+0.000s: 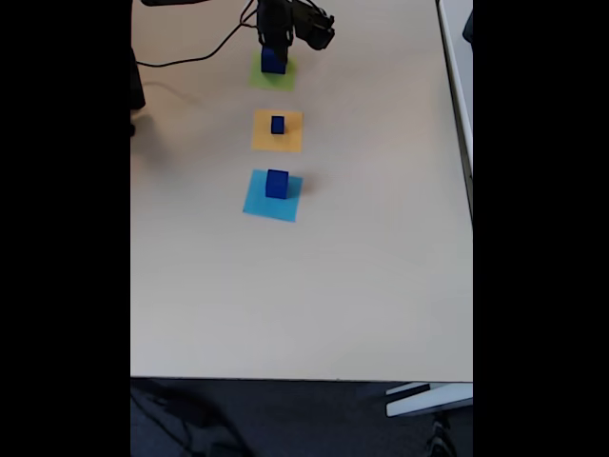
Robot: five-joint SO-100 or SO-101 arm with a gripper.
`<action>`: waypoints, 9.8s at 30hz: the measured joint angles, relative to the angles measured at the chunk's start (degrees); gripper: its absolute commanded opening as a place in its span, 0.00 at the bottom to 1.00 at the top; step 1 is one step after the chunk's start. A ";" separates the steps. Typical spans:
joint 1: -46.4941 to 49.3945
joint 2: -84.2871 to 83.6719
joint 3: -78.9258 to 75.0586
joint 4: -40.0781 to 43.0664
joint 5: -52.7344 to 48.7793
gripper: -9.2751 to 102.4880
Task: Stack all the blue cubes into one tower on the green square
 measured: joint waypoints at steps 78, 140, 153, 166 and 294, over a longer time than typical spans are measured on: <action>16.88 3.52 17.23 -11.51 -18.63 0.09; 15.82 3.52 17.40 -12.39 -17.67 0.08; 16.44 3.52 17.67 -12.39 -17.67 0.08; 16.35 3.52 17.67 -13.01 -18.28 0.21; 14.59 -2.90 -10.72 -6.33 -18.63 0.26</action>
